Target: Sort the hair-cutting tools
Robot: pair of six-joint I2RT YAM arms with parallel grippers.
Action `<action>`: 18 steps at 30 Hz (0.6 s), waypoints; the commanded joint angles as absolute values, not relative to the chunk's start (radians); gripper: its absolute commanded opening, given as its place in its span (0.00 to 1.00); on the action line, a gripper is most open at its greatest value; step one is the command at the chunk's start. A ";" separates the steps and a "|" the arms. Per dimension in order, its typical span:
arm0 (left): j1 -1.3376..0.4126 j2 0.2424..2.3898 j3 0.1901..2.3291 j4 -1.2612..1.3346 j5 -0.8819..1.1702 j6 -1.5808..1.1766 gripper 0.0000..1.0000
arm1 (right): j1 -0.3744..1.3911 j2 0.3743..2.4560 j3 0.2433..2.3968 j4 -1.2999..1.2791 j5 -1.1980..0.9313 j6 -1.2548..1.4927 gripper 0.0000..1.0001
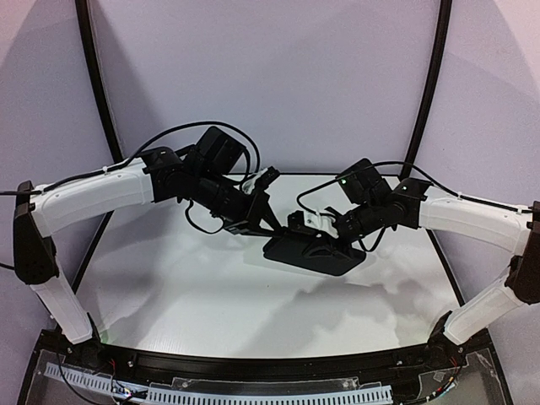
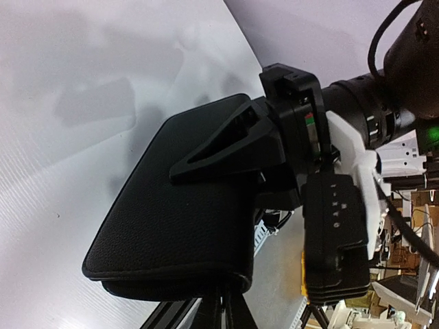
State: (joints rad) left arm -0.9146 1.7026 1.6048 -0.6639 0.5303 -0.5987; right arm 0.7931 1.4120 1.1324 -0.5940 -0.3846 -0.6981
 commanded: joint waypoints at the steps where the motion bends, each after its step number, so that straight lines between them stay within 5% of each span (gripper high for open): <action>1: -0.921 1.710 1.652 -0.702 0.497 -0.574 0.01 | 0.799 1.407 1.172 -0.542 -0.416 -0.699 0.00; 10: -0.913 1.711 1.743 -1.209 -0.046 -0.635 0.01 | 0.799 1.385 1.140 -0.557 -0.164 -0.751 0.00; 18: -0.897 1.656 1.697 -1.488 -0.210 -0.739 0.01 | 0.799 1.392 1.137 -0.576 -0.077 -0.779 0.00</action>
